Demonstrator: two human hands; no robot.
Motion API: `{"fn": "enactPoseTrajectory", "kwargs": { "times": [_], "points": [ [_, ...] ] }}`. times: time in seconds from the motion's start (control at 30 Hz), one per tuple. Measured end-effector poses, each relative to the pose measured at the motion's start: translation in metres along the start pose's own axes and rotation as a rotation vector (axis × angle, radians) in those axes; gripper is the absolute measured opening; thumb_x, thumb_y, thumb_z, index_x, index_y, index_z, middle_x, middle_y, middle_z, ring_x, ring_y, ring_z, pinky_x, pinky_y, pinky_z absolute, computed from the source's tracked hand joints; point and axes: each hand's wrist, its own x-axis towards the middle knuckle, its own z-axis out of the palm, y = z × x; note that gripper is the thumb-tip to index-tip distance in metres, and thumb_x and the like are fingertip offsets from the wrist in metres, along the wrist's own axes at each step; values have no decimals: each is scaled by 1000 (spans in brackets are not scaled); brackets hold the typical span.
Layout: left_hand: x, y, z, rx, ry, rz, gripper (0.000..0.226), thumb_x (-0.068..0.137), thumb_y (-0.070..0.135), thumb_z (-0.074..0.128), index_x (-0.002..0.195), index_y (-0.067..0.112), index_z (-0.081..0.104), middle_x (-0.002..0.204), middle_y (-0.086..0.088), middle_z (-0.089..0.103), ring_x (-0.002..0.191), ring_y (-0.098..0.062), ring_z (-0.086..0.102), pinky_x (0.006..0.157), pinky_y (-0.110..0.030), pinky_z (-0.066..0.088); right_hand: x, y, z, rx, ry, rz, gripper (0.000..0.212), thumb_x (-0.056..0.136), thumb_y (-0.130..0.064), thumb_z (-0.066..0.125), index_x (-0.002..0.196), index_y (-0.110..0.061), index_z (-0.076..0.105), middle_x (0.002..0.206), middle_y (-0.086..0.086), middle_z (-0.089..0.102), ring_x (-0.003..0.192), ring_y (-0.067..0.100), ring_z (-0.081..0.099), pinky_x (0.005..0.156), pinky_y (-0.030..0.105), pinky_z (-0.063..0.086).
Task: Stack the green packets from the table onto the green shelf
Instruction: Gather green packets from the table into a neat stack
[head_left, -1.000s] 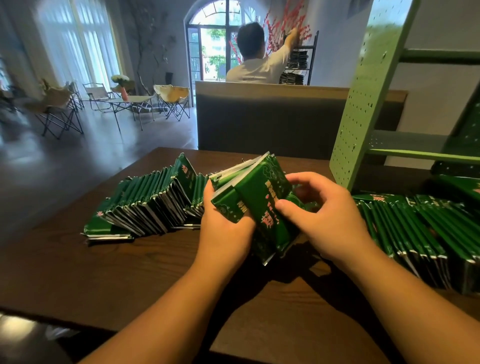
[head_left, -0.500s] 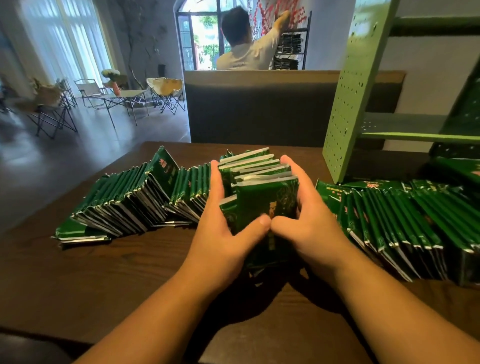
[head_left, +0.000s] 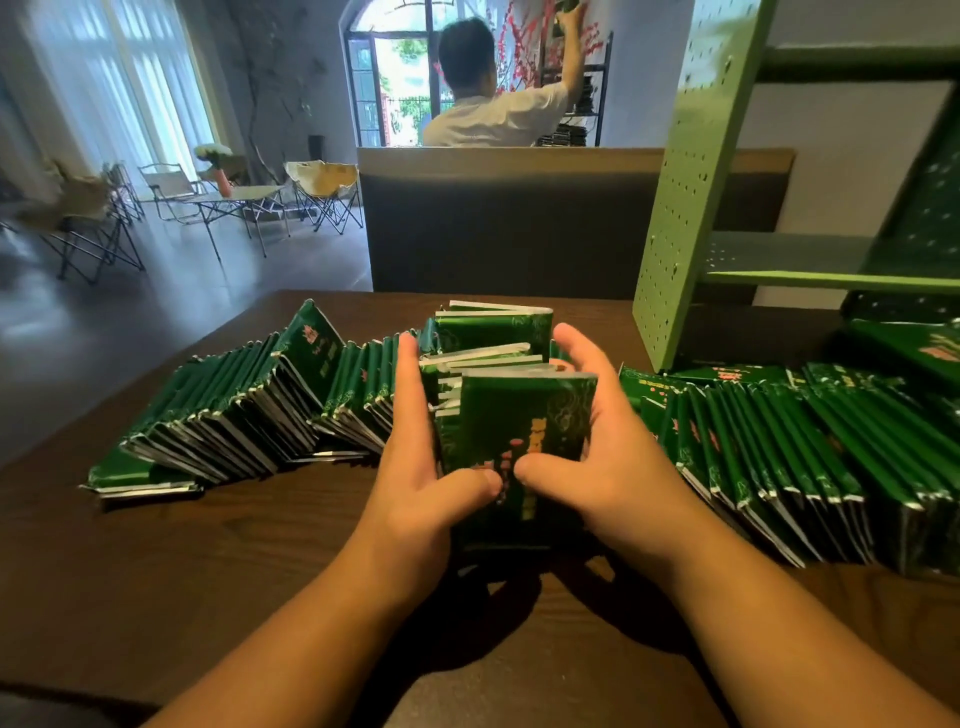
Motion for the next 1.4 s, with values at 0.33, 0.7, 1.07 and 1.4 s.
{"fn": "enactPoseTrajectory", "kwargs": {
  "times": [0.33, 0.7, 1.07, 1.4],
  "points": [
    [1, 1, -2, 15, 3, -36, 121, 57, -1, 56, 158, 42, 5, 140, 22, 59, 133, -12, 55, 101, -26, 49, 0, 3, -3, -150, -146, 95, 122, 57, -42, 89, 147, -60, 8, 144, -22, 53, 129, 2, 55, 112, 38, 45],
    [-1, 2, -4, -116, -35, -132, 121, 51, -3, 44, 160, 38, 12, 143, 3, 59, 125, -14, 63, 94, -27, 55, -2, 8, 1, -186, -79, 90, 135, 54, -36, 94, 149, -63, 3, 146, -24, 49, 133, 3, 50, 113, 40, 45],
    [-5, 7, 2, -32, -111, 55, 103, 59, -16, 35, 149, 32, 29, 138, 7, 64, 133, -20, 56, 102, -25, 48, -12, -1, -2, -230, -80, 50, 129, 65, -16, 93, 150, -57, 5, 132, -30, 56, 120, -15, 53, 96, 12, 48],
    [4, -5, 1, 5, -80, -59, 109, 53, -12, 47, 155, 20, 25, 133, -8, 66, 127, -24, 61, 96, -32, 54, -6, 9, 2, -220, -93, 56, 121, 66, -13, 91, 155, -44, 15, 134, -21, 61, 126, 0, 57, 110, 38, 47]
  ]
}}
